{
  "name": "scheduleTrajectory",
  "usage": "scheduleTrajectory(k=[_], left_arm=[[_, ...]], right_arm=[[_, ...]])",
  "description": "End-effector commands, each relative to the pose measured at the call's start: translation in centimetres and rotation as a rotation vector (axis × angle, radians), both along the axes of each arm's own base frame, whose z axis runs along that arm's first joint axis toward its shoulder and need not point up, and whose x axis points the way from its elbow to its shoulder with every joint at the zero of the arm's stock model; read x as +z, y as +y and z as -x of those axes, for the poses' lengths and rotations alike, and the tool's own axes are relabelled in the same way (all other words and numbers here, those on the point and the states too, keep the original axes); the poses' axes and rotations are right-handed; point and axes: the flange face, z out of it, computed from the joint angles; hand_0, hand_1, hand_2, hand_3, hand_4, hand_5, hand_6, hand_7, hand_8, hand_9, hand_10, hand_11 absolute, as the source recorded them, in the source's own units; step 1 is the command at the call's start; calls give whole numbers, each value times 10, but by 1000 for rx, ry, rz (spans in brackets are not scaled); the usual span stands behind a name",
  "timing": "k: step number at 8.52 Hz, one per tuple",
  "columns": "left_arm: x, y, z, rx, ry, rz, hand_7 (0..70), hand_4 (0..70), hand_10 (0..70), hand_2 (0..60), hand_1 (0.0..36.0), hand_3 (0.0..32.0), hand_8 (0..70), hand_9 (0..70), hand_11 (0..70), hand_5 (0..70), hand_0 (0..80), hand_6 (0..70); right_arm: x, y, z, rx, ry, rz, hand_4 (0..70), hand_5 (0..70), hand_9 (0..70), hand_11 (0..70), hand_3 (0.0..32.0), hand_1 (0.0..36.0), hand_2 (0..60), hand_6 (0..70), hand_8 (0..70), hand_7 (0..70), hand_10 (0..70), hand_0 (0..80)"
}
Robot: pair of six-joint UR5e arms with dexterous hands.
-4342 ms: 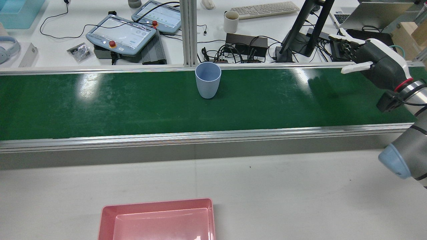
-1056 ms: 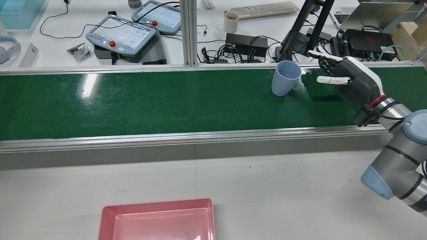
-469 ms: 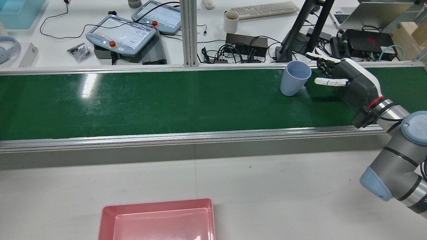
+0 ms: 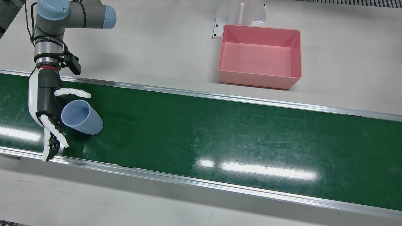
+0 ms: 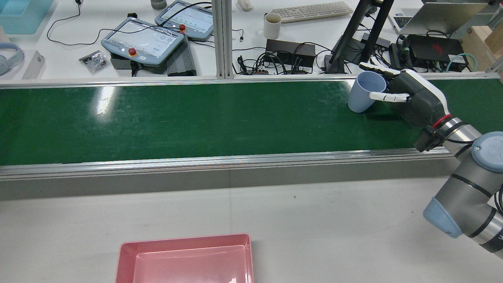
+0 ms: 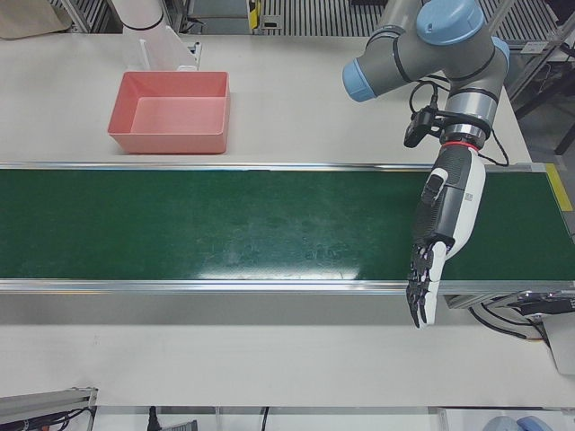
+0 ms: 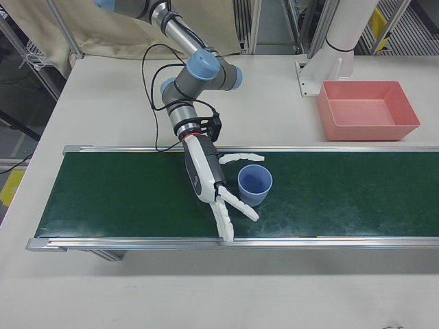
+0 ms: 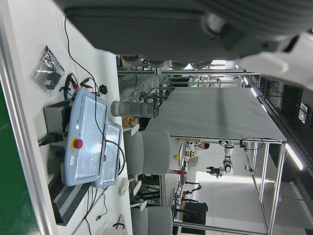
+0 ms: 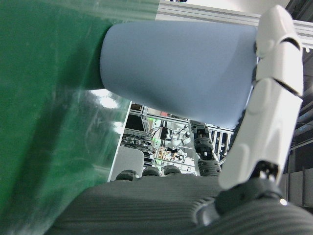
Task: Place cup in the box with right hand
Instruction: 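Close the right hand fingers around the blue cup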
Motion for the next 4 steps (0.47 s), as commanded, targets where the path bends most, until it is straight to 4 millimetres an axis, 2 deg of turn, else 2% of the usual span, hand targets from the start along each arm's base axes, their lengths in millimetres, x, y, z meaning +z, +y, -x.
scheduleTrajectory(k=[1, 2, 3, 4], left_arm=[[0, 0, 0, 0, 0, 0, 0, 0, 0, 0, 0, 0, 0, 0, 0, 0, 0, 0], [0, 0, 0, 0, 0, 0, 0, 0, 0, 0, 0, 0, 0, 0, 0, 0, 0, 0], [0, 0, 0, 0, 0, 0, 0, 0, 0, 0, 0, 0, 0, 0, 0, 0, 0, 0], [0, 0, 0, 0, 0, 0, 0, 0, 0, 0, 0, 0, 0, 0, 0, 0, 0, 0]], right_arm=[[0, 0, 1, 16, -4, 2, 42, 40, 0, 0, 0, 208, 289, 20, 0, 42, 0, 477], [1, 0, 1, 18, -4, 4, 50, 49, 68, 0, 0, 221, 366, 46, 23, 148, 0, 475], [2, 1, 2, 17, 0, 7, 154, 54, 185, 11, 0, 229, 448, 78, 93, 277, 2, 475], [2, 0, 1, 18, 0, 7, 314, 59, 327, 61, 0, 241, 556, 110, 183, 404, 34, 477]])
